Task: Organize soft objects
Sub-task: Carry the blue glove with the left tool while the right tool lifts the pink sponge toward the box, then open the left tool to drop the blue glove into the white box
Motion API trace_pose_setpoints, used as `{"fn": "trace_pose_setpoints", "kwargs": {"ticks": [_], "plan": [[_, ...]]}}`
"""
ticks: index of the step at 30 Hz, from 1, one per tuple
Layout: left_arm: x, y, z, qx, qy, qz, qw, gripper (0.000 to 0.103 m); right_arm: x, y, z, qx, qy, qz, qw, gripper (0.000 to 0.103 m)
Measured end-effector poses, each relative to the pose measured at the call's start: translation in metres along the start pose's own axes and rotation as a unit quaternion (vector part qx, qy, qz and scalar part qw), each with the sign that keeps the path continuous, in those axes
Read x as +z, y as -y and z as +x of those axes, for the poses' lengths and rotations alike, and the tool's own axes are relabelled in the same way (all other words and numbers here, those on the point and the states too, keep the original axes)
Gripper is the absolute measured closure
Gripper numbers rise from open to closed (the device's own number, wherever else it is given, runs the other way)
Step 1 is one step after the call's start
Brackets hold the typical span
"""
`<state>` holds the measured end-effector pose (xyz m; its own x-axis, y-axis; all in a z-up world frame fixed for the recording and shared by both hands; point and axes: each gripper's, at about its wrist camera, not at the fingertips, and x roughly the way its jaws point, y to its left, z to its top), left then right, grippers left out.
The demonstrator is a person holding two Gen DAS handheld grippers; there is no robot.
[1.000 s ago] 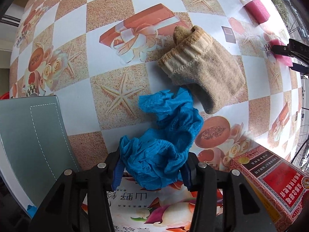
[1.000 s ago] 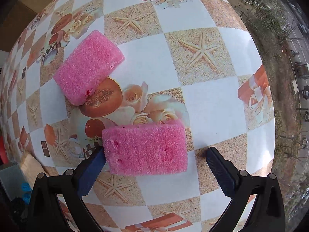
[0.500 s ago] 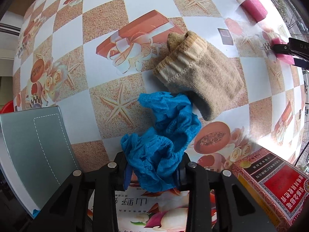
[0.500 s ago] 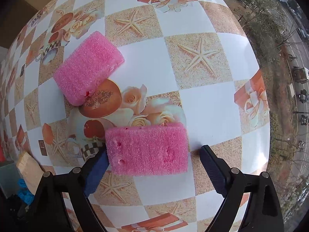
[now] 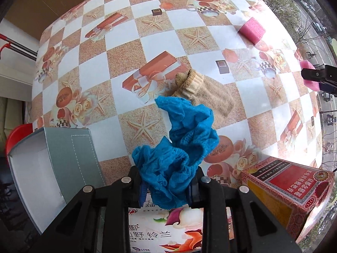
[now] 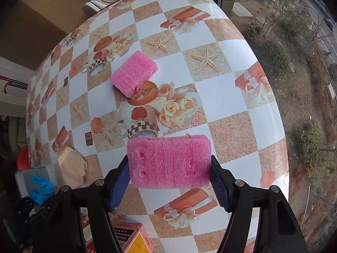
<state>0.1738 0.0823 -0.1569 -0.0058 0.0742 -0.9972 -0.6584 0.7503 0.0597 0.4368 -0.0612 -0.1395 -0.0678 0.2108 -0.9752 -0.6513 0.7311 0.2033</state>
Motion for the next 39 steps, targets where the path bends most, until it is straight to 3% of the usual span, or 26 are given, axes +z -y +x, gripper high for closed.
{"fn": "trace_pose_setpoints", "kwargs": {"ticks": [11,20,29,39], "plan": [[-0.048,-0.002,-0.067,-0.024,0.075,0.041,0.9961,0.072,-0.083,-0.028,-0.059,0.031,0.038,0.012,0.999,0.032],[-0.106,-0.022,-0.102,-0.041,0.104,0.038,0.9930,0.072,-0.151,-0.089,-0.100,0.053,0.052,-0.016,0.997,0.032],[-0.160,-0.072,-0.129,-0.023,0.134,-0.017,0.9906,0.072,-0.195,-0.189,-0.102,0.092,0.043,-0.107,0.989,0.032],[-0.211,-0.132,-0.151,0.024,0.163,-0.099,0.9814,0.072,-0.218,-0.291,-0.091,0.123,0.016,-0.234,0.964,0.032]]}}
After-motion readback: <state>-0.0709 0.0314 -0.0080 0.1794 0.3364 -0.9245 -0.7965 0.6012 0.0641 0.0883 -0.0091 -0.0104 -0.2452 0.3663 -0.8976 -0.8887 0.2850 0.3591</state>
